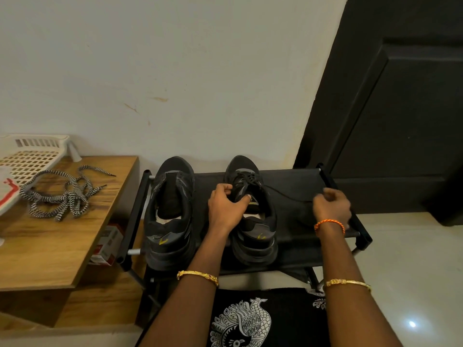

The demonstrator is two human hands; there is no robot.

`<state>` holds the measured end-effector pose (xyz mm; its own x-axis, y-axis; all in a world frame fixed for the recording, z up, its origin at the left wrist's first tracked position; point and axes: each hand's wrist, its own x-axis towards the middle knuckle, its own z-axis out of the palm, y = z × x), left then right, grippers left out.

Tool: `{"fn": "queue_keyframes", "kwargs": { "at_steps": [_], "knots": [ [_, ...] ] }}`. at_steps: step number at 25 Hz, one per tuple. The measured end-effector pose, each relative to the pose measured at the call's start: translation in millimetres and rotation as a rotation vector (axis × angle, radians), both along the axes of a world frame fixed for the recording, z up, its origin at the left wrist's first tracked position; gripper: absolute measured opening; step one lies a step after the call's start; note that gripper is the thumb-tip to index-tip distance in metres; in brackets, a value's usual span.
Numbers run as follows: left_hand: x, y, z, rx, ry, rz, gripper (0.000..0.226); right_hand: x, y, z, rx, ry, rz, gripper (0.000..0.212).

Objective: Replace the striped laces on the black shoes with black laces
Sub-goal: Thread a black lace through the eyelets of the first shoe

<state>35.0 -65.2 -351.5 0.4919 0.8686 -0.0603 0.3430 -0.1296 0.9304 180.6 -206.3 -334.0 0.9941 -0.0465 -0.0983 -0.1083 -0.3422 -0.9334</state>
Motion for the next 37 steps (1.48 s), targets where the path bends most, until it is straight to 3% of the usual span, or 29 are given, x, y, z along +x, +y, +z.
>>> {"fn": "queue_keyframes", "kwargs": {
  "at_steps": [4, 6, 11, 14, 17, 19, 21, 23, 25, 26, 28, 30, 33, 37],
  "knots": [
    [2, -1, 3, -0.016, -0.048, 0.006, 0.028, -24, 37, 0, -0.047, -0.148, 0.580, 0.018],
    [3, 2, 3, -0.016, -0.065, 0.028, 0.020, -33, 50, -1, -0.016, -0.143, 0.681, 0.014],
    [5, 7, 2, -0.014, -0.045, 0.031, 0.015, -25, 47, 0, -0.004, -0.108, 0.635, 0.019],
    [5, 11, 2, -0.052, -0.035, 0.036, 0.015, -8, 25, -1, -0.031, -0.094, 0.428, 0.012],
    [6, 12, 2, -0.079, -0.022, 0.063, 0.016, 9, -5, -3, -0.121, 0.055, 0.184, 0.009],
    [8, 10, 3, -0.096, -0.012, 0.080, 0.017, 11, -16, -6, -0.151, 0.172, 0.122, 0.017],
    [10, 10, 4, -0.120, -0.011, 0.098, 0.020, 7, -11, -4, -0.183, 0.155, 0.093, 0.021],
    [10, 11, 4, -0.146, -0.022, 0.093, 0.020, 2, -1, 0, -0.283, 0.050, 0.108, 0.005],
    [10, 12, 4, -0.168, -0.052, 0.053, 0.022, -4, 12, 5, -0.327, -0.069, 0.238, 0.032],
    [11, 11, 4, -0.171, -0.072, 0.027, 0.026, -8, 20, 5, -0.254, -0.101, 0.345, 0.035],
    [14, 8, 6, -0.161, -0.125, -0.003, 0.031, -22, 36, 6, -0.094, -0.095, 0.590, 0.021],
    [17, 7, 8, -0.133, -0.162, 0.002, 0.028, -31, 48, 4, -0.036, -0.092, 0.693, 0.009],
    [19, 9, 7, -0.086, -0.124, 0.058, 0.027, -28, 54, -3, -0.054, -0.133, 0.613, 0.025],
    [20, 12, 5, -0.073, -0.076, 0.078, 0.037, -29, 55, -7, -0.082, -0.123, 0.518, 0.029]
  ]
}}
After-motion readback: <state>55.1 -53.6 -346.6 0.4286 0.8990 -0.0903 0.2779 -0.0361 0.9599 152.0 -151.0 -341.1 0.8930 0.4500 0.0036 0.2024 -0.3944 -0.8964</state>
